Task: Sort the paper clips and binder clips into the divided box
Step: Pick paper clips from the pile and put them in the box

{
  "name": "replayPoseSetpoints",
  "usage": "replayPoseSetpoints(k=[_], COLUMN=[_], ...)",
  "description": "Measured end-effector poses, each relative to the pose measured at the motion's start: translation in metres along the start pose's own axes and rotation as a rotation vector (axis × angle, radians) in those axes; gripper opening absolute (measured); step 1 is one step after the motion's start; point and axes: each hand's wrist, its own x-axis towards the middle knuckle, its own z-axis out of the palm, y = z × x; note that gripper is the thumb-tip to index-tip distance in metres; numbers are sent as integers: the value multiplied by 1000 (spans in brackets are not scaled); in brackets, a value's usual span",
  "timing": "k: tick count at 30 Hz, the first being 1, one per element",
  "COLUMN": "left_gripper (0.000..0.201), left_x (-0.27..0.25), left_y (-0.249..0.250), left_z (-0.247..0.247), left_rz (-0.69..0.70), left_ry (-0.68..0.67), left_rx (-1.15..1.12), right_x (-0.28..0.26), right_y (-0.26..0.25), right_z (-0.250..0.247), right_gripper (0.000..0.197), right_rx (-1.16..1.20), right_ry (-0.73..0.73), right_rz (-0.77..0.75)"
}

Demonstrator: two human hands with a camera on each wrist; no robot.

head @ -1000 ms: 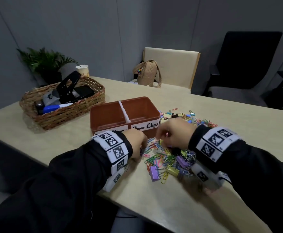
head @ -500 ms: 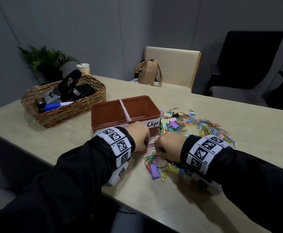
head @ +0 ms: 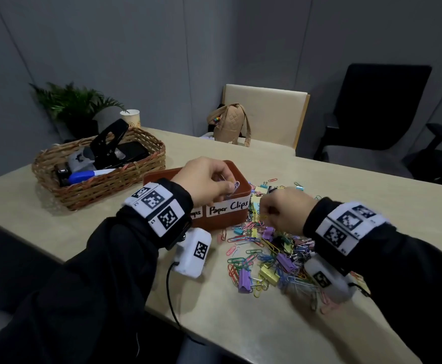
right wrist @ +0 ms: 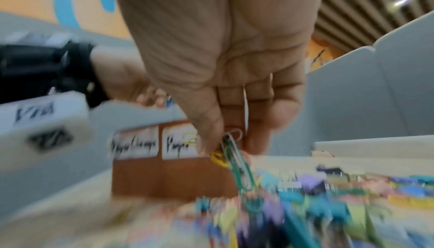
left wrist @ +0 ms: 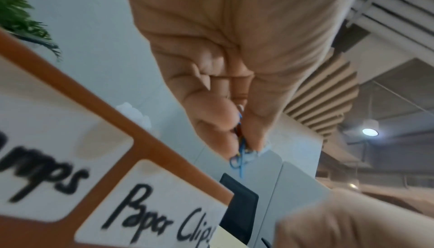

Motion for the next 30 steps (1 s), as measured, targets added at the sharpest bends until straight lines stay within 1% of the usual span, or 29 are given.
replayPoseSetpoints(k=[2, 6, 8, 11, 12, 15, 17, 19, 21, 23, 24, 25, 27, 30], left_gripper=[15, 12, 7, 23, 26, 24, 20, 16, 15, 14, 14, 14, 16, 16], left_x=[4, 9, 9, 5, 3, -2, -4, -4, -5, -5, -5, -6, -8, -16], left_y=[-2, -7, -9, -10, -9, -6, -7, -8, -9, -8, -7, -6, -3, -1], left_z=[0, 3, 4, 5, 5, 6, 6, 5, 5, 4, 4, 4, 6, 13], left_rz=[-11, -35, -27, -4, 8, 50, 63, 47, 24, 14, 13, 13, 21, 20], left_ry=[68, 176, 176, 146, 149, 182, 197, 174, 154, 154, 150, 139, 91, -46], left_rx=[-21, 1, 45, 129, 137, 199, 246, 239, 237, 253, 265, 279, 316, 344], right_x=[-1, 5, 11, 21, 24, 39, 48, 55, 56, 55, 53, 51, 45, 32], right_y=[6, 15, 15, 9, 5, -6, -13, -18, -22, -23, -23, -24, -23, -18], right_z=[-14, -24, -21, -19, -19, -18, -16, -13, -12, -12, -12, -12, -11, -7], right_gripper=[9, 9, 12, 19, 20, 22, 24, 18, 8, 22, 27, 28, 21, 8], right_rx=[104, 324, 482, 739, 808, 925, 927, 832, 658, 507, 455, 423, 400, 302], right_ry=[66, 204, 299, 429, 460, 545, 579, 580, 497, 366, 324, 315, 350, 395], right_rz=[52, 127, 148, 139, 128, 101, 74, 33, -5, -35, -42, -49, -63, -116])
